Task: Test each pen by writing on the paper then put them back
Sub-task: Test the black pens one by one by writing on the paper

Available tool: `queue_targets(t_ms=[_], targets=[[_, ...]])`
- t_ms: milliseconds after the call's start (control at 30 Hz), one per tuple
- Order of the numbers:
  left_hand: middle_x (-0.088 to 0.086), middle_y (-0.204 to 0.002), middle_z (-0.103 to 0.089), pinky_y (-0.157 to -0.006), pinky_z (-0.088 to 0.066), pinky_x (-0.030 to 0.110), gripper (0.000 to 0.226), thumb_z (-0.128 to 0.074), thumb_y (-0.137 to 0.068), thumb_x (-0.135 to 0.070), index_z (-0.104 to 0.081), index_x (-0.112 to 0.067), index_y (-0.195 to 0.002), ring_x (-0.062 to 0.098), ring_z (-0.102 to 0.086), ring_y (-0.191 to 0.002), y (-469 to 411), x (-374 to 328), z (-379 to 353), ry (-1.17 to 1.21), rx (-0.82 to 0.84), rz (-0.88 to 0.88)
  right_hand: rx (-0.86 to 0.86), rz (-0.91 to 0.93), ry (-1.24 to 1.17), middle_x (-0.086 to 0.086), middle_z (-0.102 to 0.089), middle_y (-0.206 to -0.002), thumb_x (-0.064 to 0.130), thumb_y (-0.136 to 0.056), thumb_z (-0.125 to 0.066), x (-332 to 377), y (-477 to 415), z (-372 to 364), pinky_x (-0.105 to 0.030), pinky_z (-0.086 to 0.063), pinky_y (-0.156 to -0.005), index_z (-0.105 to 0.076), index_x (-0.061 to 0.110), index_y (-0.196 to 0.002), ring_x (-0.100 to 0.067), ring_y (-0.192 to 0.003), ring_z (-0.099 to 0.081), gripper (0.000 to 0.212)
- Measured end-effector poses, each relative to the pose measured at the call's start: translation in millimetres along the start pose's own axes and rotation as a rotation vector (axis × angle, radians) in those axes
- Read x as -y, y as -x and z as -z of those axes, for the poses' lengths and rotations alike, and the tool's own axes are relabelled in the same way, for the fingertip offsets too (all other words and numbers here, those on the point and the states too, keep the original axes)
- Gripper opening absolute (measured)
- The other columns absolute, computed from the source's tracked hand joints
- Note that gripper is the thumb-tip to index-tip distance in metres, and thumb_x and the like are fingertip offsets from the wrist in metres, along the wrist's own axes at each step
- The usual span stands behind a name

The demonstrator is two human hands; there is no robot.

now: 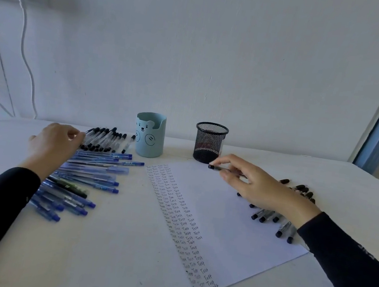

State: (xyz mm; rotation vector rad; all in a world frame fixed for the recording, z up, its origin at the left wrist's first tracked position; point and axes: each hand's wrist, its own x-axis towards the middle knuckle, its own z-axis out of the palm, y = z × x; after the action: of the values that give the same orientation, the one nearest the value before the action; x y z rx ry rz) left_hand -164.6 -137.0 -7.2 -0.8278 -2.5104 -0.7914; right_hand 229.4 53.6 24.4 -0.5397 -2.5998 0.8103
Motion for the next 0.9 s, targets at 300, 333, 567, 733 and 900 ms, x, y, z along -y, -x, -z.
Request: queue_targets(t_ms=[300,333,567,733,900], targets=[[-0.01,-0.097,-0.058,-0.072,-0.047,0.03,0.018,-0.057,-0.093,-0.026,-0.069,-0.028,-0.108,0.011,-0.057,-0.078,38,-74,-4,0.249,0.105,-0.557,-0.082,-0.021,-0.304,-0.001,-0.034,-0.057,0.058,-0.071,-0.067,13,-5,-14,-0.02,-0.022,-0.045,-0.054,0.018,-0.094,-0.014,-0.051,-0.023,0.048],[-0.013,-0.098,-0.057,-0.073,-0.049,0.028,0.021,-0.056,-0.093,-0.031,-0.066,-0.03,-0.11,0.007,-0.058,-0.08,47,-82,-5,0.264,0.179,-0.662,-0.097,-0.023,-0.313,-0.004,-0.033,-0.06,0.061,-0.067,-0.064,16,-4,-14,-0.017,-0.024,-0.044,-0.054,0.017,-0.093,-0.015,-0.054,-0.025,0.052],[-0.022,-0.138,-0.046,-0.108,-0.032,0.029,0.07,-0.036,-0.079,-0.081,-0.046,-0.043,-0.137,0.003,-0.045,-0.124,91,-117,-10,0.149,0.578,-0.811,-0.079,-0.04,-0.776,-0.009,-0.067,-0.075,0.048,-0.096,-0.042,24,-2,-19,-0.025,-0.045,-0.059,-0.062,0.009,-0.121,-0.017,-0.063,-0.051,0.051],[-0.024,-0.145,-0.039,-0.114,-0.021,0.032,0.08,-0.029,-0.071,-0.089,-0.042,-0.047,-0.138,0.005,-0.036,-0.134,91,-115,-10,0.014,0.603,-0.767,0.143,-0.207,-0.668,-0.016,-0.061,-0.057,0.061,-0.098,-0.017,31,7,-28,-0.029,-0.048,-0.052,-0.07,0.011,-0.111,-0.026,-0.05,-0.056,0.075],[-0.018,-0.142,-0.044,-0.112,-0.033,0.033,0.096,-0.023,-0.062,-0.097,-0.047,-0.04,-0.136,0.005,-0.041,-0.131,92,-113,-14,0.097,0.642,-0.732,0.26,-0.138,-0.622,-0.013,-0.075,-0.093,0.055,-0.093,-0.041,39,13,-48,-0.031,-0.053,-0.069,-0.072,0.012,-0.107,-0.022,-0.081,-0.067,0.054]])
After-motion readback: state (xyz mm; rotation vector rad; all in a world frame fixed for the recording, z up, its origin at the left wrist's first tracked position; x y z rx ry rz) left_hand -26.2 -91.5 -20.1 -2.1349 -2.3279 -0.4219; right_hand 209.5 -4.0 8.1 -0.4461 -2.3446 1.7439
